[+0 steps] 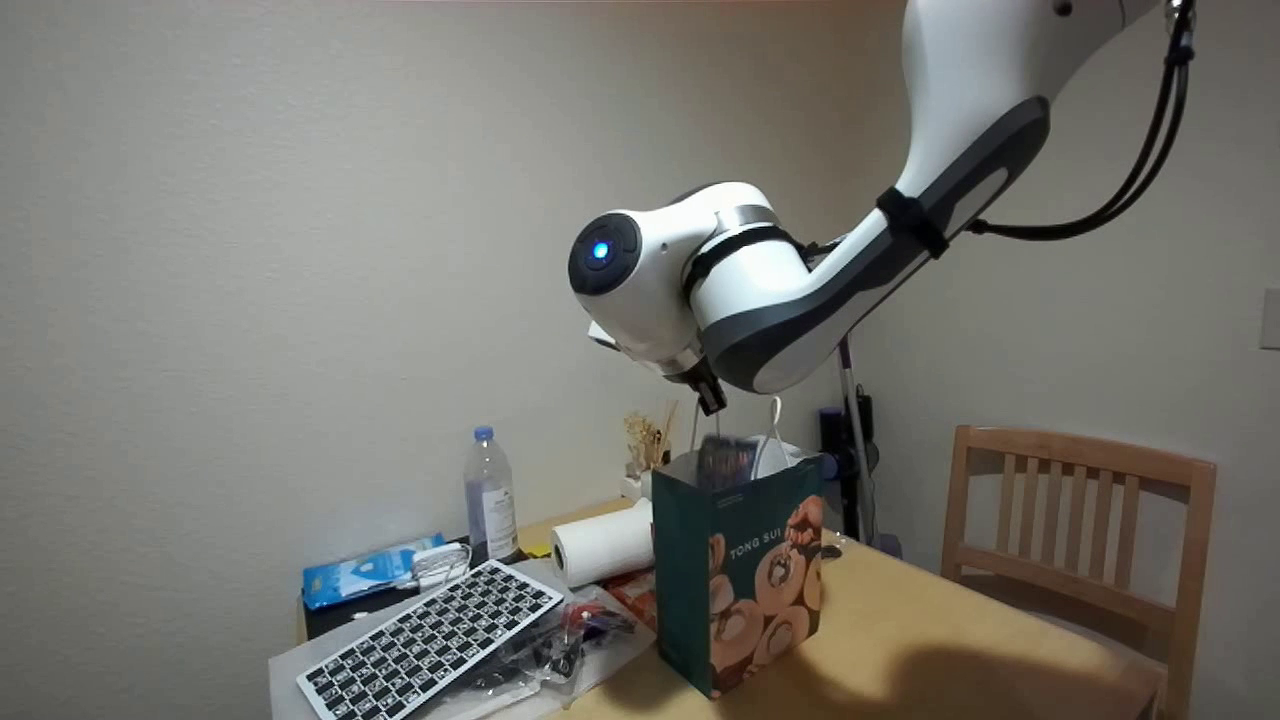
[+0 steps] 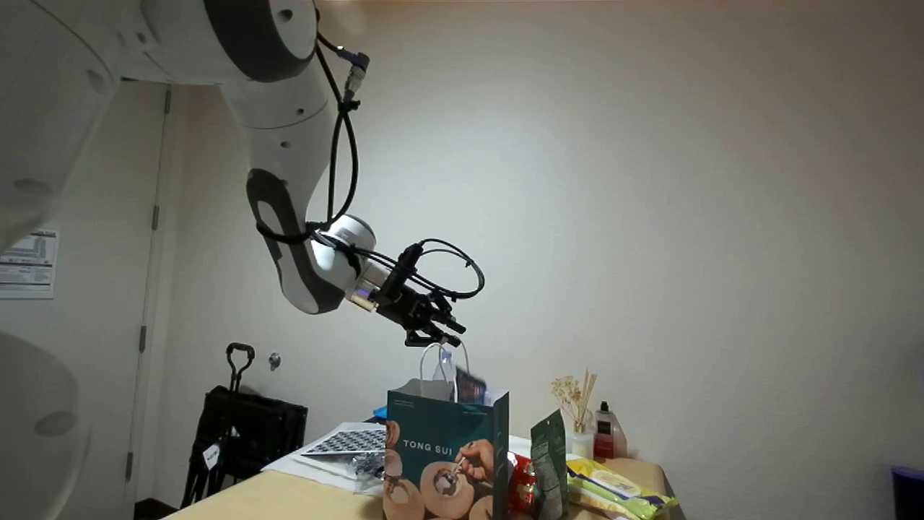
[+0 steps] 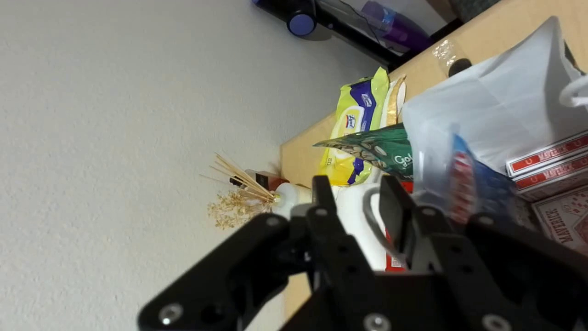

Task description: Put the sachet on the table in the paper bag

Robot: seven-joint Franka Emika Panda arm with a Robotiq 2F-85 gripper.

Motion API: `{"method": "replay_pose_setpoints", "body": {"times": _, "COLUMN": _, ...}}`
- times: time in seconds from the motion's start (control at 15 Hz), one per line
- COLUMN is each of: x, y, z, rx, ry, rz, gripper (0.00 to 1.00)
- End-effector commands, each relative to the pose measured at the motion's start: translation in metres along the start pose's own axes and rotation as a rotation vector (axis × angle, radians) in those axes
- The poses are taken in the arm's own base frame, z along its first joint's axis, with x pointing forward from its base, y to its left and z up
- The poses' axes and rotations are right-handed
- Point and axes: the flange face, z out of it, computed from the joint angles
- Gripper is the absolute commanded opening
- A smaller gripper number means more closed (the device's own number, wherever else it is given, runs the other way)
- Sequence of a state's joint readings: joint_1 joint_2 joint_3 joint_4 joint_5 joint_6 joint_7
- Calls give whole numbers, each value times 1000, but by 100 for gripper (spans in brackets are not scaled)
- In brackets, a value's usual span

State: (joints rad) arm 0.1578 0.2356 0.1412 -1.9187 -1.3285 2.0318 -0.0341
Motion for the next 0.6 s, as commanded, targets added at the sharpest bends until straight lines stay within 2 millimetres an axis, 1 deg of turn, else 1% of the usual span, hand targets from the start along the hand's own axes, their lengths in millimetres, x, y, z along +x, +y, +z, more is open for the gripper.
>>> {"method": "replay_pose_setpoints", "body": {"times": 0.0, "x": -5, "y": -2, "z": -4, "rx": 6, "ry": 13, "rz": -5, "gripper": 63}}
{"method": "replay_pose_setpoints", "body": {"times": 0.27, "x": -5, "y": 0, "z": -10, "rx": -16, "ry": 8, "rz": -8, "gripper": 88}}
{"method": "replay_pose_setpoints", "body": {"times": 0.33, "x": -6, "y": 2, "z": -16, "rx": -38, "ry": 3, "rz": 1, "gripper": 95}}
{"method": "replay_pose_setpoints", "body": {"times": 0.4, "x": -7, "y": 4, "z": -22, "rx": -70, "ry": 4, "rz": -1, "gripper": 98}}
{"method": "replay_pose_setpoints", "body": {"times": 0.47, "x": -9, "y": 8, "z": -32, "rx": -119, "ry": -2, "rz": -3, "gripper": 100}}
{"method": "replay_pose_setpoints", "body": {"times": 0.53, "x": -10, "y": 11, "z": -43, "rx": -165, "ry": -8, "rz": -6, "gripper": 100}}
